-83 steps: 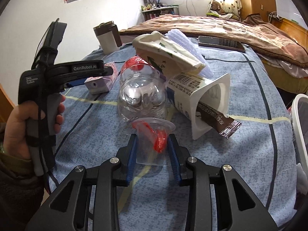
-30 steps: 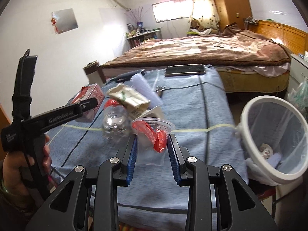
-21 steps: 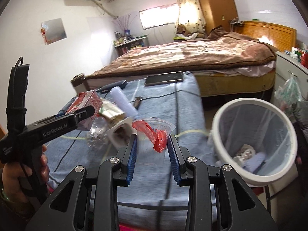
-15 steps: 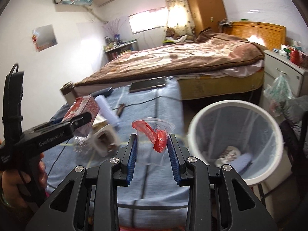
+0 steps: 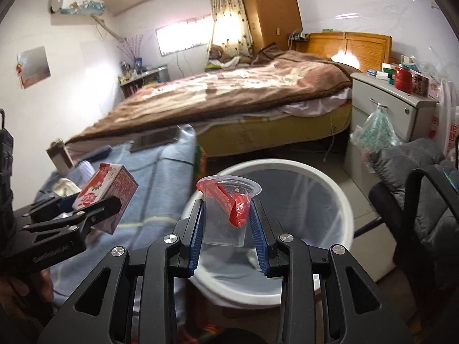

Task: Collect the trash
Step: 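Carry carton and cup over the bin and open both grippers to drop them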

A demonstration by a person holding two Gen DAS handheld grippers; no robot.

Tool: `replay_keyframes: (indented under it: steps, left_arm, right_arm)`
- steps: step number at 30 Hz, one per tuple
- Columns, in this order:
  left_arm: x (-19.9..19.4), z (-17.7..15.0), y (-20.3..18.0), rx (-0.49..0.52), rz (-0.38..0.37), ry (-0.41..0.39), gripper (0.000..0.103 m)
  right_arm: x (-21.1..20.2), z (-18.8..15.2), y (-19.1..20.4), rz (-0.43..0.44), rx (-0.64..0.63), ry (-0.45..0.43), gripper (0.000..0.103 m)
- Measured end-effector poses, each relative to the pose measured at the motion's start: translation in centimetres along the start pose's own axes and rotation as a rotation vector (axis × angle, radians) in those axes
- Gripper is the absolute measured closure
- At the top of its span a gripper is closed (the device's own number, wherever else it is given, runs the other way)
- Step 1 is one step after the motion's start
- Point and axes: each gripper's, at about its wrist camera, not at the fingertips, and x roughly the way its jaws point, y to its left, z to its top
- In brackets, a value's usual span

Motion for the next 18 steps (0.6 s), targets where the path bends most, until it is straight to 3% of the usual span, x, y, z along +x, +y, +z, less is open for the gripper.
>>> replay_keyframes:
  steps: [9, 18]
  left_arm:
    - [3.6, 0.4, -4.5, 0.044, -0.081, 0.074, 0.045]
    - [6.0, 0.3, -6.9, 0.084, -0.111, 0.128, 0.045]
  right_arm:
    - [1.8, -0.4, -4.5, -0.025, 0.040, 0.078, 0.069]
    - [3.6, -0.4, -6.2, -0.060, 0.032, 0.146, 0.069]
